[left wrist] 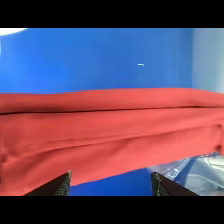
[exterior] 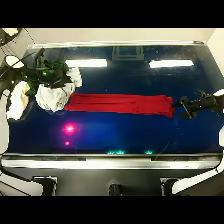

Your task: Fold the shirts.

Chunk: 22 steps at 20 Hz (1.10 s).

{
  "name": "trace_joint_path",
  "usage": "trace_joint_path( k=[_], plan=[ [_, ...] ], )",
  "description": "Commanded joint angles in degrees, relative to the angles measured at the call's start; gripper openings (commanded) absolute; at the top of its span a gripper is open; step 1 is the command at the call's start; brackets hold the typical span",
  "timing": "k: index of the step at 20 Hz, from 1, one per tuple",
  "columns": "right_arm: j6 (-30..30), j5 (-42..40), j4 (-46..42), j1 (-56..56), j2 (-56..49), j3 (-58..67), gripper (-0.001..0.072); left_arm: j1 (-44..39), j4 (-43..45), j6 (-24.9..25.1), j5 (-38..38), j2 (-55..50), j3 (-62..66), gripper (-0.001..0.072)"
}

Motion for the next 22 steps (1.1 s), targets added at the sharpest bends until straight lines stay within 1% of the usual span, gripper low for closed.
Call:
trace_joint_path(
  k=[1, 5, 10, 12, 14, 15, 16, 18, 19, 20, 22],
  plan=[
    [-1.33, 0.46, 11.08, 0.74, -4.59, -0.15, 0.0719, -2.86, 0.00, 0.15, -0.09, 4.11, 0.09, 0.0600],
    [-6.51, -0.50, 19.85, 2.80, -5.14, -0.15, 0.0719, -6.08, 0.02, 0.13, -0.07, 5.07, 0.07, 0.0600],
    [-9.42, 1.07, 26.53, 3.13, -5.11, -0.15, 0.0711, -8.13, 0.00, 0.13, -0.04, 5.07, 0.04, 0.0600],
    [-9.79, 2.23, 26.84, 3.93, -5.11, -0.15, 0.0703, -8.55, 0.00, 0.11, 0.37, 5.07, 0.04, 0.0600],
    [-9.77, 1.92, 24.61, 6.36, -5.14, -0.15, 0.0675, -9.03, 0.00, 0.09, 1.18, 5.07, 0.04, 0.0600],
    [-9.79, 1.27, 22.58, 8.24, -5.11, -0.15, 0.0672, -9.25, -0.02, 0.00, 1.25, 5.05, 0.04, 0.0600],
    [-9.81, 0.17, 20.74, 10.21, -5.11, -0.13, 0.0636, -9.42, 0.00, -0.09, 1.20, 5.05, 0.04, 0.0601],
    [-9.77, -2.32, 18.10, 13.14, -4.98, -0.11, 0.0359, -9.99, 0.00, -0.09, 1.18, 5.01, 0.04, 0.0601],
    [-9.77, -2.97, 17.07, 14.03, -4.48, -0.09, 0.0148, -10.27, 0.00, -0.07, 1.18, 4.92, 0.04, 0.0601],
    [-9.94, -3.52, 16.44, 14.36, -3.54, -0.09, 0.0065, -10.71, 0.02, -0.07, 1.18, 4.76, 0.02, 0.0600],
    [-11.96, -4.24, 15.63, 14.23, 0.11, -0.09, 0.0063, -12.00, 0.00, -0.07, 1.18, 3.85, -0.02, 0.0600]
  ],
)
